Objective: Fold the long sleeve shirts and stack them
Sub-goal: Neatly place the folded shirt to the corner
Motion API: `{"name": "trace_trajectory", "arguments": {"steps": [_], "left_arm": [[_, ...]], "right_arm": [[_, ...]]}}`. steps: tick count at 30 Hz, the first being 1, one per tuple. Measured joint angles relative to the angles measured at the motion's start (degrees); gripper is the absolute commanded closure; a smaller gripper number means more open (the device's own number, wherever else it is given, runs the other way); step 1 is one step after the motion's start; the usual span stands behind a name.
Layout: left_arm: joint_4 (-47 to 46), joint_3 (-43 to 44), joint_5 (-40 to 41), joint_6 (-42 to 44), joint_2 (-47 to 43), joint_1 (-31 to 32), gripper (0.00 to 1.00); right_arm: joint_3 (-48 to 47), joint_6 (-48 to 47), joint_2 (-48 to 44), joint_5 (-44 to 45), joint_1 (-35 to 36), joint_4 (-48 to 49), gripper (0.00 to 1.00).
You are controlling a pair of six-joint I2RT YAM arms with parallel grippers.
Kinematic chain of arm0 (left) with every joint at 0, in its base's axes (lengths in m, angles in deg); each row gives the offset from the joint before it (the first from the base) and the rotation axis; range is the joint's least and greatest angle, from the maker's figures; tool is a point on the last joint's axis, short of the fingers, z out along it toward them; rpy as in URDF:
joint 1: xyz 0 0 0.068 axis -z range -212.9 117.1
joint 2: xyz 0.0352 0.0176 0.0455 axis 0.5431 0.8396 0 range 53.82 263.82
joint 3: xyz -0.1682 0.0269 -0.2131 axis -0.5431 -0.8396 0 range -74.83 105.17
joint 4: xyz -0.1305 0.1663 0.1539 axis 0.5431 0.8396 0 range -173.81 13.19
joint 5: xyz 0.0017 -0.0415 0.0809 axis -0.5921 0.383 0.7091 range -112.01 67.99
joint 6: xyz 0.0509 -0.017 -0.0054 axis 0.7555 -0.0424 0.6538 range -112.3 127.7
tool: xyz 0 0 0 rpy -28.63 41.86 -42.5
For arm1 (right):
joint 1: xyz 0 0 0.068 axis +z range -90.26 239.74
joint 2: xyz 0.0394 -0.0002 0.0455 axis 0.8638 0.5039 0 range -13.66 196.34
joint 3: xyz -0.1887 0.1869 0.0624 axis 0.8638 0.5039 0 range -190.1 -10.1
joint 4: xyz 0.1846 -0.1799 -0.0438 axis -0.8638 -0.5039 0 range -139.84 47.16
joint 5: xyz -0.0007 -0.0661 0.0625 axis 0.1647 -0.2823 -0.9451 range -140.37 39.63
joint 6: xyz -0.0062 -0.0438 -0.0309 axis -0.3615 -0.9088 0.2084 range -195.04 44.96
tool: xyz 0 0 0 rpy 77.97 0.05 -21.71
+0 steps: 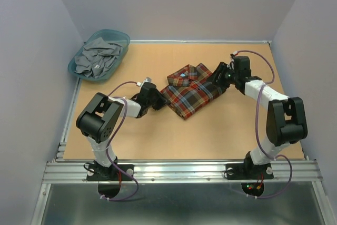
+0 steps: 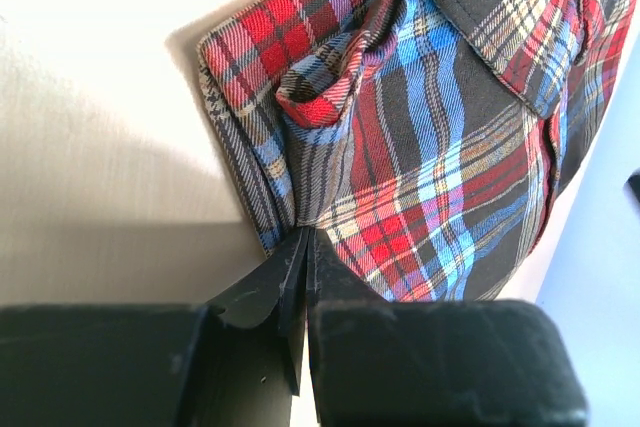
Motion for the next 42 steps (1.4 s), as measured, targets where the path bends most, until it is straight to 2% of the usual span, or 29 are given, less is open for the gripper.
{"name": "trace_trajectory", "arguments": {"steps": [5,9,14,18,25,29,32,35,38,42], "left_arm": [[0.0,-0.1,-0.1,0.0,0.0,-0.2,0.87],[-0.8,-0.8,-0.6,-0.1,-0.1,-0.7,0.87],[0.6,-2.3,-0.6,0.5,-2.2,-1.5,0.82],[5.2,-2.2,0.0,2.4,-5.4,-1.6,0.72],[9.8,6.3,0.1,6.0,-8.6,-1.7,0.64],[8.9,13.0,-0.3,7.7,-6.3,-1.7,0.64],[7.5,16.2,-0.7,8.3,-1.9,-1.7,0.7],[7.4,16.5,-0.9,8.3,3.3,-2.0,0.72],[7.5,15.0,-1.1,8.0,7.8,-2.4,0.74],[4.7,13.7,-2.2,6.9,8.3,-3.2,0.74]], "right_arm": [[0.7,4.0,8.1,-5.9,-4.9,9.3,0.52],[8.3,7.2,11.8,-9.6,-8.1,15.6,0.53],[8.8,7.4,9.4,-11.3,-8.8,16.6,0.51],[8.3,7.8,5.2,-12.8,-8.7,16.7,0.5],[5.4,10.7,2.4,-16.9,-2.8,18.7,0.5],[8.3,15.1,2.4,-19.3,3.4,26.4,0.5],[11.6,17.8,3.7,-20.6,6.0,33.2,0.5],[15.3,19.6,7.4,-20.9,6.4,39.2,0.5],[18.9,20.5,10.5,-20.4,6.4,41.3,0.51],[21.7,21.0,11.8,-20.2,6.3,43.2,0.5]]}}
